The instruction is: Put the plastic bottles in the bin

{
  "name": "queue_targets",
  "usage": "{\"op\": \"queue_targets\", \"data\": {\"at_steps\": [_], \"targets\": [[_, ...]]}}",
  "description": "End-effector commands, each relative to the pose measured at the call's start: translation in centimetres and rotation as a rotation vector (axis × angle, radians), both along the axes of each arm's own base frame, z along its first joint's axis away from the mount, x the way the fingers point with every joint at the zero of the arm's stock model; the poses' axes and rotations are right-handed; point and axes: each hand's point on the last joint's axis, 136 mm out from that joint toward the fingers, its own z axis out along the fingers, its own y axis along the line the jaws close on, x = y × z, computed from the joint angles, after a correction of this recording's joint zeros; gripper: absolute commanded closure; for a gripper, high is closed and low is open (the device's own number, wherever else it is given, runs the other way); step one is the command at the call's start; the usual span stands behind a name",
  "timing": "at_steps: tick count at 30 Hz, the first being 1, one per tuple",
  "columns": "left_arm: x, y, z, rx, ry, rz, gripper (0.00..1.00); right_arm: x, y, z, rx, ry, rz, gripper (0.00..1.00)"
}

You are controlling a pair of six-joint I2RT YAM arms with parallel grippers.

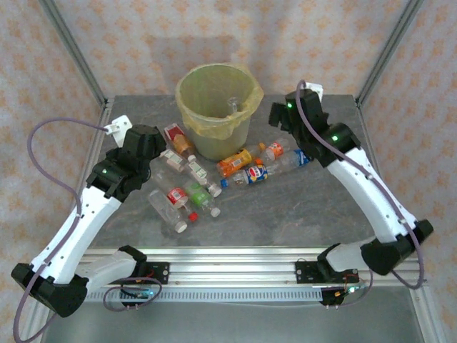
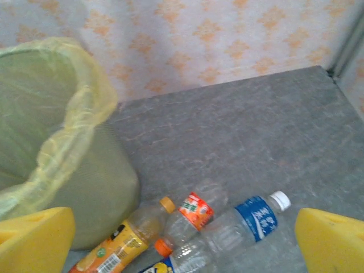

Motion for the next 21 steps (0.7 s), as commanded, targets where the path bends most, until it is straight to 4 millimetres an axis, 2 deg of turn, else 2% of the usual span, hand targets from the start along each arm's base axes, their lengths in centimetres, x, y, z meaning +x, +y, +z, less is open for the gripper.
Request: {"op": "queue_targets", "data": {"at_steps": [1,5,11,15,21], "targets": [[-0.4,0.2,-1.1,-0.03,0.013,0.013,0.0,-1.8,-2.7,-1.0,0.016,-0.011,-0.114,0.01],[-0.1,-0.3,-2.2,-0.056,0.023,0.003,0.0,-3.4,-4.2,-4.0,0.015,0.052,-0.162,0.01],[-0.8,-0.2,-3.9,-0.043,0.1,0.009,0.0,-5.8,-6.2,-6.5,0.011,0.103,-0.21,0.01],[-2.2,0.3,-5.9,-0.025,0.182,0.02,0.0,-6.7,-7.0,-7.7,0.016,0.117,-0.234,0.01],[-3.9,0.2,-9.1,-0.064,0.272,0.024,0.0,-7.0,-7.7,-9.0,-0.005,0.139,-0.266,0.01]]}}
